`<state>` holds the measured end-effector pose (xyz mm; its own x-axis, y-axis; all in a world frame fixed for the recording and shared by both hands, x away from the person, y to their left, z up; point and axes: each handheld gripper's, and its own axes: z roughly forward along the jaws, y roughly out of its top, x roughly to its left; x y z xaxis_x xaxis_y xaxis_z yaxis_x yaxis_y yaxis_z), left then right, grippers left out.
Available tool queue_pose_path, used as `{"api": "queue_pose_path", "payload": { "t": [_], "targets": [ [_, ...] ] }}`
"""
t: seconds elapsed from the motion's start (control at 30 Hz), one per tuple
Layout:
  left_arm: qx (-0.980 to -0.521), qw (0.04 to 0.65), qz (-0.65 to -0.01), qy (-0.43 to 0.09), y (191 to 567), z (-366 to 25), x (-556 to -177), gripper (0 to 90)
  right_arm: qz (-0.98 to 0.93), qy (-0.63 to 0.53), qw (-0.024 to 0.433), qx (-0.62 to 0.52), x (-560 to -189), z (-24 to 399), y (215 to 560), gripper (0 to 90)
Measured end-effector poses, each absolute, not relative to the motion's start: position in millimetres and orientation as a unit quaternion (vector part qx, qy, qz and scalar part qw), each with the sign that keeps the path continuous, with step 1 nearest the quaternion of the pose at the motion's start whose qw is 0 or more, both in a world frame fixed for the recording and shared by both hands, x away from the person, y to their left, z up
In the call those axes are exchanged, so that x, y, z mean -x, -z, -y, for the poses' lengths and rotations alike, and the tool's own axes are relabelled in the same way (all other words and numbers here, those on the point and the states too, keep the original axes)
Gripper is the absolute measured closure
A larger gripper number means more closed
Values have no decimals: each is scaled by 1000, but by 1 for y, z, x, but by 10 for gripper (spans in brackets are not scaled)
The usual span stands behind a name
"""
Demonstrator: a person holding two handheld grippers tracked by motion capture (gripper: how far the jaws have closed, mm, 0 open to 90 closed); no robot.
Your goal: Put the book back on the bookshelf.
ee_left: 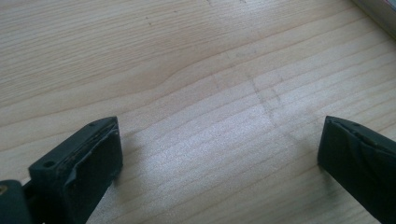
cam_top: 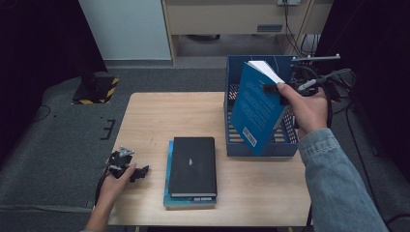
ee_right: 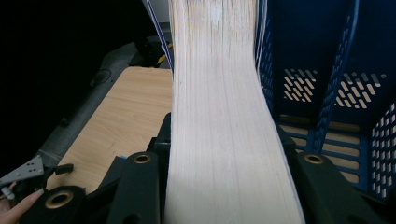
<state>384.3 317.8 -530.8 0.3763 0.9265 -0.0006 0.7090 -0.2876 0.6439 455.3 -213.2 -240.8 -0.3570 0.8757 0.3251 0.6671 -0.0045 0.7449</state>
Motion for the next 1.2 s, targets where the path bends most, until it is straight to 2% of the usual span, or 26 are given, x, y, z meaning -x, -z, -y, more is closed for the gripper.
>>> {"api": "queue_pose_path", "payload": {
  "t": [1.2],
  "targets": [
    [-782, 283, -522, -188, 530, -318, -385, 0, -662, -442, 143, -588, -487, 192, 248, 591]
  ]
}}
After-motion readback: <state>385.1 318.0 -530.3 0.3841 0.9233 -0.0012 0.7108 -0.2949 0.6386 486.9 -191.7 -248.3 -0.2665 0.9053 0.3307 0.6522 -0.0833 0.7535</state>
